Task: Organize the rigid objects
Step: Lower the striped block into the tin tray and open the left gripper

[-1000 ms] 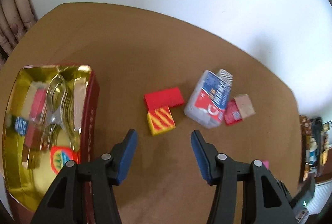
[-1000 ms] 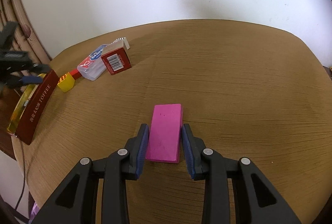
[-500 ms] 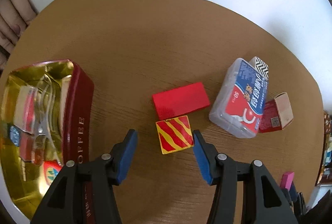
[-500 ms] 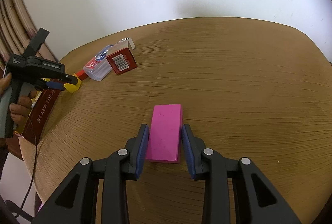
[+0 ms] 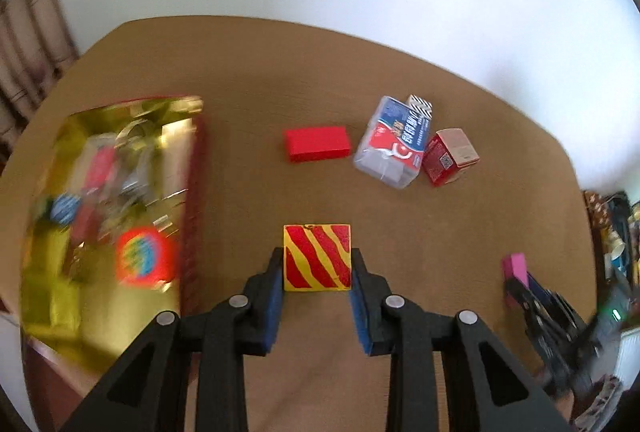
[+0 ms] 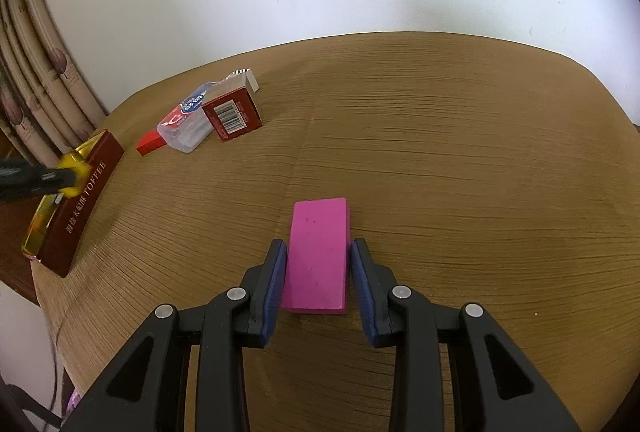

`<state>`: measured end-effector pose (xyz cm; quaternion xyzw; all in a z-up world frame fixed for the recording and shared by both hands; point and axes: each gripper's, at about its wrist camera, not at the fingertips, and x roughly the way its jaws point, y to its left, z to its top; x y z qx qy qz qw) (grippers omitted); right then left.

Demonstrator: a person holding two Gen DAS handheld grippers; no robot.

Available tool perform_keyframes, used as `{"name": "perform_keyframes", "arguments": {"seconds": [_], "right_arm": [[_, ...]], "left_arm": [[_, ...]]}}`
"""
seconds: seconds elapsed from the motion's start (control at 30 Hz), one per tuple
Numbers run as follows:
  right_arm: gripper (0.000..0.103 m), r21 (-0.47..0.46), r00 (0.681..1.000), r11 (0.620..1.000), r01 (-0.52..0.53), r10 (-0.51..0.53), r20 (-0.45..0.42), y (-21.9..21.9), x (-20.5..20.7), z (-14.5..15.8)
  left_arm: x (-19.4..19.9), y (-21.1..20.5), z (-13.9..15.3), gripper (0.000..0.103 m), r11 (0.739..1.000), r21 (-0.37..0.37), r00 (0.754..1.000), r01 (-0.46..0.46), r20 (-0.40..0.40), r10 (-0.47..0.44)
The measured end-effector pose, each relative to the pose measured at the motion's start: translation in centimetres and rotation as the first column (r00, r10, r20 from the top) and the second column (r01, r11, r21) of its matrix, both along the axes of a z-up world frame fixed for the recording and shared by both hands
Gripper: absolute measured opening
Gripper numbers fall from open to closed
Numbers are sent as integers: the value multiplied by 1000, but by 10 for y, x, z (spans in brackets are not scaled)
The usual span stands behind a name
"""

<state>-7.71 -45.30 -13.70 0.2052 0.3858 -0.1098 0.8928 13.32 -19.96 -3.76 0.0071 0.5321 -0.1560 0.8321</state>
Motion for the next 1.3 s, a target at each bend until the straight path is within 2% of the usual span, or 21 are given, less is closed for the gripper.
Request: {"name": "perform_keyframes", "arguments": {"seconds": [0.13,0.23,0.33,0.4,0.53,0.6,0.73,0.8,0.87,1.0,1.03,1.1,1.23,1.3], "right_arm": [[30,-21,1000,1000,1,-1,-10,3,1,1],[29,-47,1000,999,3,-4,-23,6,3,0],[29,-61,1000,998,2,-4,-30,7,4,-1],[29,-69,999,998,2,-5,-34,8,5,-1],[29,-87,999,996,1,-5,-46,9,4,-2],[29,-91,999,996,1,-5,-52,10,5,-2],[29,-92,998,996,-1,-4,-60,10,6,-3],[29,-91,998,996,-1,-5,-64,9,6,-3],[29,-85,998,996,1,-7,-66,9,6,-3],[28,-35,998,999,11,-13,-68,4,5,-1],[28,-24,997,1000,9,-11,-70,4,4,0],[27,10,997,1000,7,-6,-71,2,3,1],[27,88,998,996,10,-5,-55,3,1,9],[27,122,1000,992,-6,10,-29,11,2,22]], "left_arm": [[-11,66,15,30,996,28,996,-85,10,85],[-7,120,7,30,985,75,988,-156,-9,157],[6,154,0,30,979,96,983,-178,-32,182],[14,160,-8,30,976,99,979,-195,-46,201],[23,164,-27,30,981,95,980,-170,-84,178],[26,163,-35,30,980,120,981,-161,-88,172],[24,161,-37,33,984,107,984,-144,-89,154],[22,159,-35,40,981,129,985,-144,-72,154],[15,158,-28,41,980,146,989,-134,-38,141],[-4,155,-7,41,959,210,980,-193,90,177],[-15,160,4,42,954,196,969,-227,143,202],[-32,169,18,46,949,159,950,-272,200,239],[-70,197,32,50,929,88,907,-359,267,325],[-83,214,34,50,913,80,888,-399,281,364]]}}
